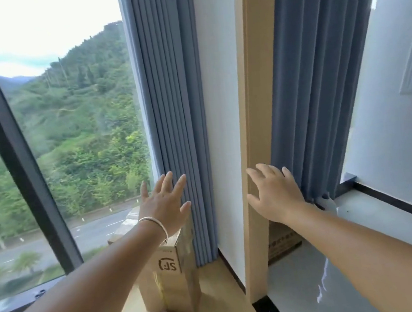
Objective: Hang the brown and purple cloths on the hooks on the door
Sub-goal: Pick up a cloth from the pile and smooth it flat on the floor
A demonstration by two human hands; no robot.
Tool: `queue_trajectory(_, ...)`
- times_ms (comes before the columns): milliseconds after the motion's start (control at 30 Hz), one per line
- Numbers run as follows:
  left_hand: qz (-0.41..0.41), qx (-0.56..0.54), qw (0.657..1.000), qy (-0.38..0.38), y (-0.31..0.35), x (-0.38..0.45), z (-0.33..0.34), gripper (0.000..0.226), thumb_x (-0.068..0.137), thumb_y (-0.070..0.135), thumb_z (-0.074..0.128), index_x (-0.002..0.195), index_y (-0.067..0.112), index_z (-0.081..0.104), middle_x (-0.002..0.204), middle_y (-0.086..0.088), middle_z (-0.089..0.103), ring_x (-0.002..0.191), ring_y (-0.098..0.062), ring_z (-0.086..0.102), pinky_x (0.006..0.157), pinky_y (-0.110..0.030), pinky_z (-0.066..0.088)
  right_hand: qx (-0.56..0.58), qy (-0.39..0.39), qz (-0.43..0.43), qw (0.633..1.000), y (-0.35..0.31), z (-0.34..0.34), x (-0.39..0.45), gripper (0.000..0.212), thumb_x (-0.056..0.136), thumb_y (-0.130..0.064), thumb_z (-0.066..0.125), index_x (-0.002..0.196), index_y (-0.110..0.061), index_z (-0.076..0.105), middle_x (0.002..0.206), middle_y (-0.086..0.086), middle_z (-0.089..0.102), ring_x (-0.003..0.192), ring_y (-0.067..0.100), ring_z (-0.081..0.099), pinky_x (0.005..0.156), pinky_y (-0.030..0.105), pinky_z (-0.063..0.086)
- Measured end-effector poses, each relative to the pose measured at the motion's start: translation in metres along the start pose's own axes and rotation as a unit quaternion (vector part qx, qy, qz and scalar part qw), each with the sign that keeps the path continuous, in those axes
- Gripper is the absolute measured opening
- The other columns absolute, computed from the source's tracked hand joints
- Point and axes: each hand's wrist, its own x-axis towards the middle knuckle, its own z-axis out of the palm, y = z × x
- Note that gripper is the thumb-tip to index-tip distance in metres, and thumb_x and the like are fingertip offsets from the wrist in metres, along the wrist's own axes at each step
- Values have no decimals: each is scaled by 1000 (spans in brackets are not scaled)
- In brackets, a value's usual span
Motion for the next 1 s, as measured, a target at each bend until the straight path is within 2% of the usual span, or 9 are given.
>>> queue_trajectory(300, -95, 65, 993, -41, -82, 15, 43, 70, 94, 52, 34, 150, 34, -4, 161, -2, 4, 148, -22, 5, 114, -58, 0, 30, -30, -96, 994, -62, 60, 89, 73, 86, -18, 50, 152, -24, 17, 157, 4, 19, 144, 21, 16, 118, 49, 10)
queue_trajectory(533, -138, 48, 988, -46, -145, 62, 102, 70, 95, 51, 35, 151, 33, -2, 161, -3, 6, 148, -21, 5, 115, -57, 2, 18, -45, -139, 989, -109, 118, 168, 72, 87, -21, 50, 151, -25, 18, 157, 3, 20, 144, 21, 16, 118, 49, 9)
queue_trajectory(733, -186, 20, 980, -71, -211, 95, 179, 69, 93, 51, 38, 151, 32, 4, 159, -4, 15, 146, -23, 13, 114, -58, 6, -8, -91, -179, 980, -163, 186, 238, 71, 88, -22, 51, 151, -27, 18, 157, 1, 21, 144, 19, 16, 119, 48, 9)
queue_trajectory(867, -211, 10, 971, -112, -250, 89, 233, 70, 93, 50, 39, 151, 32, 3, 160, -3, 12, 147, -22, 10, 115, -59, 4, 6, -114, -200, 973, -204, 235, 270, 72, 86, -22, 55, 149, -29, 21, 155, 1, 24, 143, 19, 19, 119, 47, 8)
queue_trajectory(1000, -247, -18, 959, -137, -283, 58, 288, 68, 93, 49, 40, 150, 32, 6, 158, -5, 18, 146, -21, 12, 114, -60, 3, 36, -157, -240, 957, -246, 294, 275, 69, 87, -21, 55, 147, -31, 24, 154, -2, 26, 141, 18, 22, 119, 46, 9)
